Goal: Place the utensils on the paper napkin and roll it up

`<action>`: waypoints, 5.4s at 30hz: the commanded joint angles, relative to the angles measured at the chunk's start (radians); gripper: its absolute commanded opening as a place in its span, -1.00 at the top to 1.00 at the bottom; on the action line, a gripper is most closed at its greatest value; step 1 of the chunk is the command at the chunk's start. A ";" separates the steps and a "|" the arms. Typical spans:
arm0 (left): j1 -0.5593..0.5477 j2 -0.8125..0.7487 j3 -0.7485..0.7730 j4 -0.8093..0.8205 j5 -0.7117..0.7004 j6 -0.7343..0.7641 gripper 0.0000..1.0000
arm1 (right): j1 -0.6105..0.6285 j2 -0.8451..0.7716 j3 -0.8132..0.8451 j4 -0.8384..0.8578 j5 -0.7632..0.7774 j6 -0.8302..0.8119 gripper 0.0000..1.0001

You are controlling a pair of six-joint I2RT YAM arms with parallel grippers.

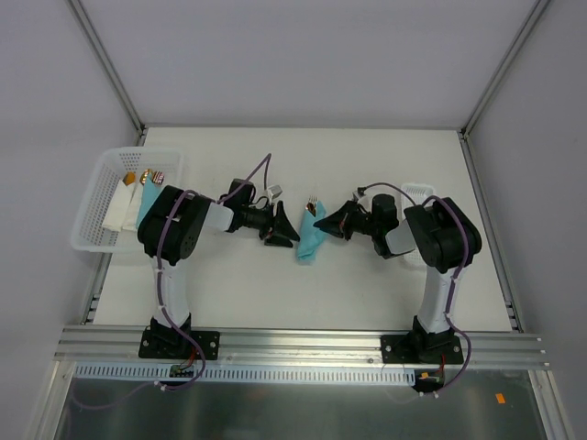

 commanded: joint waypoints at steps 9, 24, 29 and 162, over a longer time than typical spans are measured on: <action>-0.017 0.055 -0.127 0.750 0.119 -0.500 -0.17 | 0.019 -0.010 0.006 0.213 -0.021 0.112 1.00; -0.063 0.070 -0.163 1.105 0.133 -0.752 -0.13 | 0.031 -0.046 0.011 0.216 -0.015 0.116 1.00; -0.062 0.047 -0.185 0.998 0.120 -0.666 -0.12 | 0.031 -0.068 0.009 0.216 -0.015 0.123 1.00; 0.006 -0.869 -0.019 -0.386 -0.167 0.276 1.00 | 0.523 -0.659 0.729 -1.409 0.744 -0.655 -0.25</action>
